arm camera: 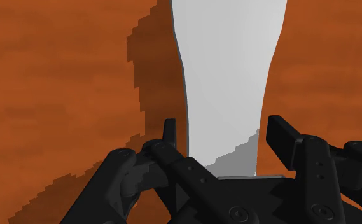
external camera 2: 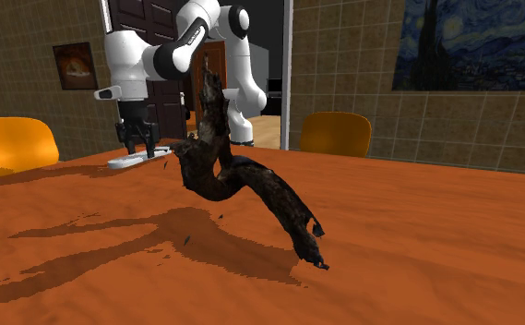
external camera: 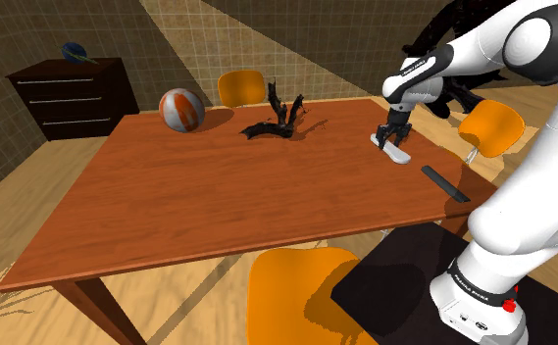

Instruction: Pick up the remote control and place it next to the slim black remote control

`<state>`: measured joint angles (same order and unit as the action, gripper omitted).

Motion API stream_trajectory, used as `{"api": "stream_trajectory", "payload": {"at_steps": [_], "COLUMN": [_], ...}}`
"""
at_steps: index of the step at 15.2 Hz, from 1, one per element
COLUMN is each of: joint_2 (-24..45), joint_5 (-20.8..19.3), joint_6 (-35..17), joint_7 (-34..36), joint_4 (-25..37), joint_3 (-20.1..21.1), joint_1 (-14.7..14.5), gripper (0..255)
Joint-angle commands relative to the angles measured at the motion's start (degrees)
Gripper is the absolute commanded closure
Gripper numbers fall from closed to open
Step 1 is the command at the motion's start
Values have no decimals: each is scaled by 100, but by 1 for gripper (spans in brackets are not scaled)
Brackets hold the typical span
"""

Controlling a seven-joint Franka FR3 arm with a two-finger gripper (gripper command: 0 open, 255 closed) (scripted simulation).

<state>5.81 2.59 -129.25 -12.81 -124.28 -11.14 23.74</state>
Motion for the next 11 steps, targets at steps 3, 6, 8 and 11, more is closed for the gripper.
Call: {"api": "stream_trajectory", "payload": {"at_steps": [3, 6, 8, 11], "joint_2": [7, 7, 8, 8], "joint_5": [3, 3, 3, 3], "joint_6": [-22, -22, -21, -21], "joint_7": [-5, -5, -5, -5], "joint_4": [-10, -10, -8, -8], "joint_3": [-1, -1, -1, -1], "joint_1": [2, 2, 2, 2], "gripper": [255, 255, 0, 0]}}
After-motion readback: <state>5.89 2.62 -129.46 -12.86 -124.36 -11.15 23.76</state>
